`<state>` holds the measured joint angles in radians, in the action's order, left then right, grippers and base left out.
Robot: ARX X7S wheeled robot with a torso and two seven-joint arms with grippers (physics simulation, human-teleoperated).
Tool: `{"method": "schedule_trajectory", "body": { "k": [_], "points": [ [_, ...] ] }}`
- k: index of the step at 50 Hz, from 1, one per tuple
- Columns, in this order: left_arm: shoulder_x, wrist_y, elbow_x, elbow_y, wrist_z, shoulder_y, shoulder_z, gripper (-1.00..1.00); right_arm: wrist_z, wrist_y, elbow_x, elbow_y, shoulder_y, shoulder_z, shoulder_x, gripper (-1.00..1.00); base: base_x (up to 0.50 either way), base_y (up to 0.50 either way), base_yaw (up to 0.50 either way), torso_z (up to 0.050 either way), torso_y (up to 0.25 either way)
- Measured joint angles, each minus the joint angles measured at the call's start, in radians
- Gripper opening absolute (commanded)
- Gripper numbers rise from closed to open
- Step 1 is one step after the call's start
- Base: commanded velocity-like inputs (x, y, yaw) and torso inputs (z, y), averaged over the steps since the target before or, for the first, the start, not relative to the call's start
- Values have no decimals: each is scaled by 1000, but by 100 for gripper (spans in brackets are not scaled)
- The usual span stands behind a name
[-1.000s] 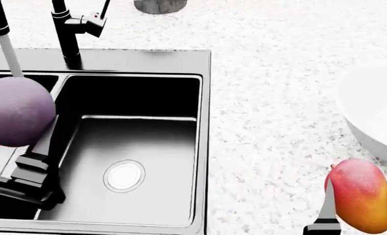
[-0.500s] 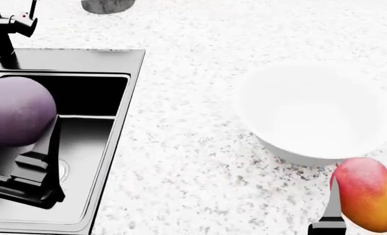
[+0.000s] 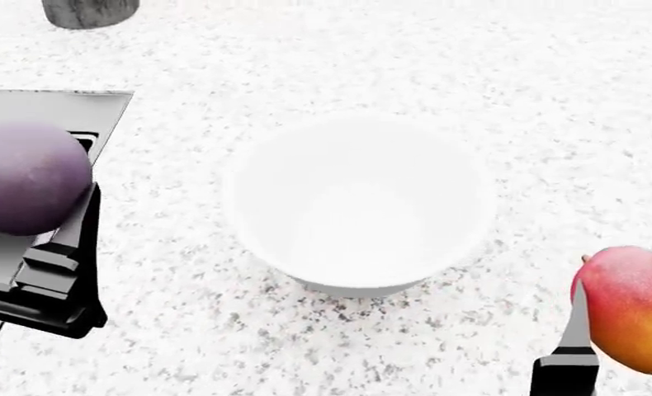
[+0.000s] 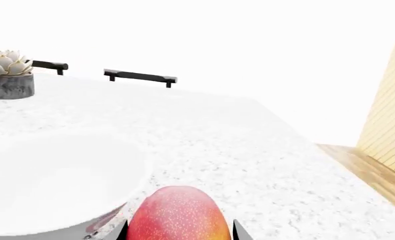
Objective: Pick the eggplants and mangos from the sink and place them in one bowl. Place the bell pepper in the other bowl. Then turn off the sink faucet.
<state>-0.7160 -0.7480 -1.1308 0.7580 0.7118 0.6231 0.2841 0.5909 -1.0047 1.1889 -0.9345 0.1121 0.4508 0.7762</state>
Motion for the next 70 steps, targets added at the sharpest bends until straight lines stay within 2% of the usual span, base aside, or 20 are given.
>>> {"method": "schedule_trajectory", "body": {
  "k": [22,30,36,42,47,57,70],
  "points": [
    [3,11,23,-48,-35,27,7,-100,12,-2,1,24,81,-54,31,-100,494,-54,0,0,2],
    [24,-18,-39,-66,-28,83,15,-100,33,-14,39,35,112,-57,50,-100,64,0,0,0,1],
    [76,-71,-183,-98,-5,203,39,-100,57,-26,82,41,136,-55,70,-100,0,0,0,0,2],
    [165,-124,-352,-156,3,338,92,-100,84,-37,133,40,147,-42,91,-100,0,0,0,0,0],
    [244,-165,-434,-220,0,409,159,-100,99,-40,160,35,140,-24,101,-100,0,0,0,0,0],
    [351,-217,-480,-313,-25,450,276,-100,98,-37,171,24,101,7,97,-100,0,0,0,0,1],
    [395,-243,-501,-373,-28,459,345,-100,86,-27,155,17,64,20,82,-100,0,0,0,1,1]
  ]
}}
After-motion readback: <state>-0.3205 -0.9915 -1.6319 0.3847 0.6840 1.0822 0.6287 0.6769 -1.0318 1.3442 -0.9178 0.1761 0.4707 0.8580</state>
